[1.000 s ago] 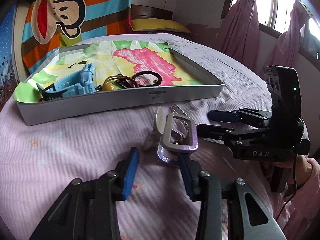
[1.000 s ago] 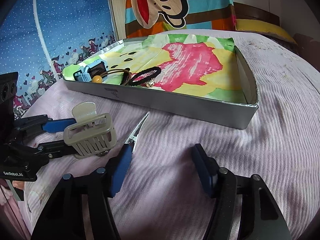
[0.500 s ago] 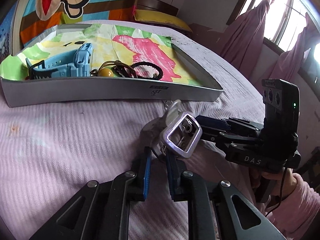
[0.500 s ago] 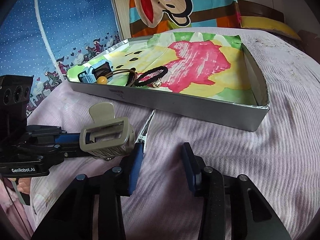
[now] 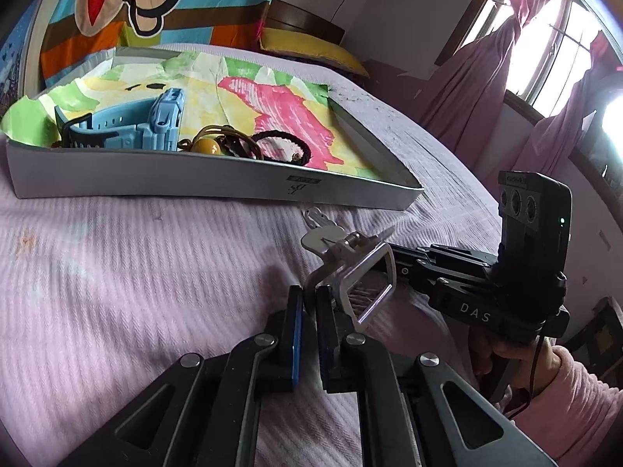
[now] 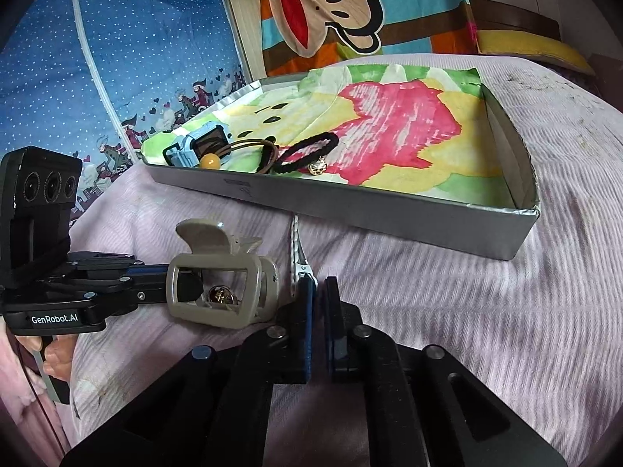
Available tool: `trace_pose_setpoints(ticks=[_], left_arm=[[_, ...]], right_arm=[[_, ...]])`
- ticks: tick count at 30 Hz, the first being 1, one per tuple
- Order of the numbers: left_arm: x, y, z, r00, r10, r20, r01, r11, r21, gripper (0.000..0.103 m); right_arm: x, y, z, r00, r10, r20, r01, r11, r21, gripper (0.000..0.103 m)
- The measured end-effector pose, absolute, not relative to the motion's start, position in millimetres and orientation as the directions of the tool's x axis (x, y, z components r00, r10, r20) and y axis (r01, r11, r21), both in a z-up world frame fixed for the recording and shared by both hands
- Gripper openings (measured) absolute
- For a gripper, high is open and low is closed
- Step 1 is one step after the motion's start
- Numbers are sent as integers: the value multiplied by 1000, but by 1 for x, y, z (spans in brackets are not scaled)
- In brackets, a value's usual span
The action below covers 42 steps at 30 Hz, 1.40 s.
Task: Organize jewelry
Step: 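Carry the claw clip with the left tool while the right tool carries the white clip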
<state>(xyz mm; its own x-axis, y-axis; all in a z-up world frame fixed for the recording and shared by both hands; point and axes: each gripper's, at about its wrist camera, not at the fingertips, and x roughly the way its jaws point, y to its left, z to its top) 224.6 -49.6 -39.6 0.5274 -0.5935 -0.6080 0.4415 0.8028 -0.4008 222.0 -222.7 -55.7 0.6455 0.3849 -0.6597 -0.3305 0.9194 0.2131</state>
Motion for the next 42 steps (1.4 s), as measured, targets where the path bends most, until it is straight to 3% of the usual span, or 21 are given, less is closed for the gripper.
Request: trace_pose_setpoints(ticks=[21,33,42], left_arm=[[184,-47,-17,697,-492,-522,426,869,-251,4],[168,-52,-4,754,-433,-494,408,898,-164,4],[162,-47,21,812,-412,-414,382,911,-159,4]], right_arm=[[188,-226,-40,714,348,-607,-342,930,130,2],[157,-228,-18,791,312,-527,-335,941,54,1],[143,-231,-6,829,305,-468,-325,945,40,1]])
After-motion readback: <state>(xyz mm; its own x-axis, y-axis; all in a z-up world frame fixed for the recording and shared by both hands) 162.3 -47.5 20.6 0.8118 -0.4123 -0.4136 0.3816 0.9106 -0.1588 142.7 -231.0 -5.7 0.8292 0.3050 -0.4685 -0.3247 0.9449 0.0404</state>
